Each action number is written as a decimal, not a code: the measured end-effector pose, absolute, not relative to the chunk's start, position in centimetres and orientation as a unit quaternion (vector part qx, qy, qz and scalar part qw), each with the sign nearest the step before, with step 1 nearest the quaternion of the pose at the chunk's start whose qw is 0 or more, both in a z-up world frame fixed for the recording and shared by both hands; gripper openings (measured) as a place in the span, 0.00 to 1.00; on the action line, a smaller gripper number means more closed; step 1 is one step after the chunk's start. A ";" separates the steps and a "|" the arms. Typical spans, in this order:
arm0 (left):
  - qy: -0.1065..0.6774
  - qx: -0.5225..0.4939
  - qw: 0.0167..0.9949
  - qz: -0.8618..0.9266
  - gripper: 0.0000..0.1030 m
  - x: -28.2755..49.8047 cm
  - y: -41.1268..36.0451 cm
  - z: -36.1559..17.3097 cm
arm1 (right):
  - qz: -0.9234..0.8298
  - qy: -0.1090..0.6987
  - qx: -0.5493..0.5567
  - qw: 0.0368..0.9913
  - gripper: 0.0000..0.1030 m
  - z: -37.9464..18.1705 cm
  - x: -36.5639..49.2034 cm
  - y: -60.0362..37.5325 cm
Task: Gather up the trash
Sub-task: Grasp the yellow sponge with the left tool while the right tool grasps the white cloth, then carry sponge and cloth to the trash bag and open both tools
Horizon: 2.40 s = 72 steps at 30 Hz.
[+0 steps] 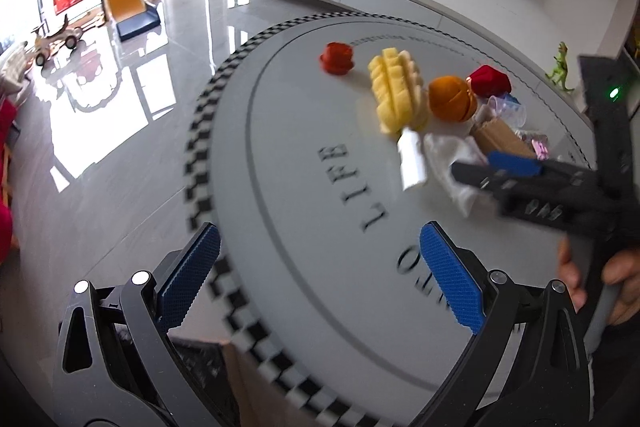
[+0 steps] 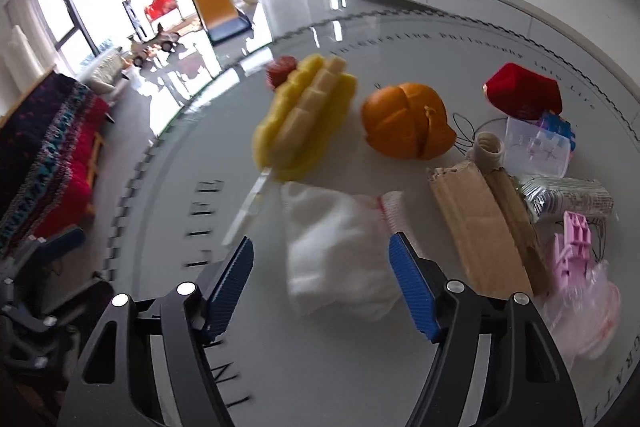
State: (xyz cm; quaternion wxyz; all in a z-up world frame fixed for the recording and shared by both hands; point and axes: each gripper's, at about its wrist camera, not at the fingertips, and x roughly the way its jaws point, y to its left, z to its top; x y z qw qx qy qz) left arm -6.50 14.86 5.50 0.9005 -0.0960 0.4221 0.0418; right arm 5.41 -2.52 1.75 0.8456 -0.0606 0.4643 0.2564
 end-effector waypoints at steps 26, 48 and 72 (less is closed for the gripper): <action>0.452 -0.070 0.889 -0.003 0.51 10.4 10.6 2.6 | 0.232 0.398 0.020 0.887 0.18 7.0 7.8 -8.8; 0.415 -0.071 0.907 -0.003 0.44 -3.4 10.1 7.1 | 0.264 0.394 0.035 0.880 0.18 9.6 0.1 -7.7; 0.406 -0.173 0.883 0.160 0.44 -27.7 21.6 2.2 | 0.432 0.444 -0.044 0.784 0.18 5.3 -17.8 7.0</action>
